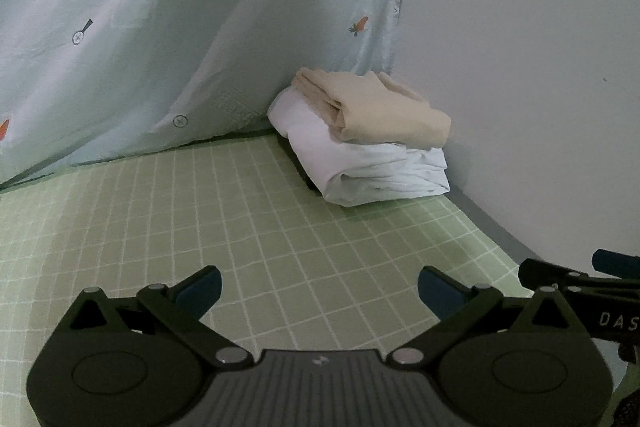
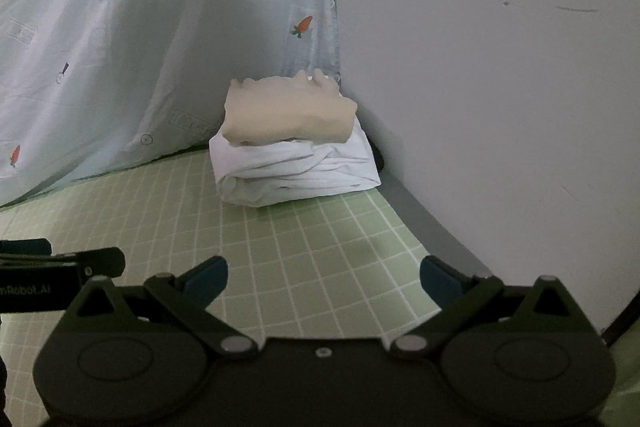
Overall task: Fold clothes
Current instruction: 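Open both grippers and withdraw from the stacked shirt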
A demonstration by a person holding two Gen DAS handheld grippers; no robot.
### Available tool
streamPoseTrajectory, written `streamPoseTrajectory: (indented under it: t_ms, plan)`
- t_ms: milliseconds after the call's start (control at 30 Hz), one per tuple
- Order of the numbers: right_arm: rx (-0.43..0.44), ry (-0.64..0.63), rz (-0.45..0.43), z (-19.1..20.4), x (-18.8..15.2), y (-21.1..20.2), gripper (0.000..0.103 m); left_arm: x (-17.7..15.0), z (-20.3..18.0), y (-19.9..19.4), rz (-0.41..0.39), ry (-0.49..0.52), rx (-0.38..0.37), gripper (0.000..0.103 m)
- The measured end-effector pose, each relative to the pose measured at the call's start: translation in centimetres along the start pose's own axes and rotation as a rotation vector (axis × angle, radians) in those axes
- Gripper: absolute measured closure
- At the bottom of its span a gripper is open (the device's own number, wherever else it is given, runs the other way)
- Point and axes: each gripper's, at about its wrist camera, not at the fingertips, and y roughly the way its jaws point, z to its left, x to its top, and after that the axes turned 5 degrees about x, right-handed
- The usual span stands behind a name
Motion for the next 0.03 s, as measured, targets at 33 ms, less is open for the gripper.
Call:
streamPoseTrajectory:
  t_ms: [33]
  plan:
    - [-0.001,0.0,-0.003,0.0,0.06,0.08,0.0,0.02,0.02,-0.07,-0.001,0.001,-0.002,0.0]
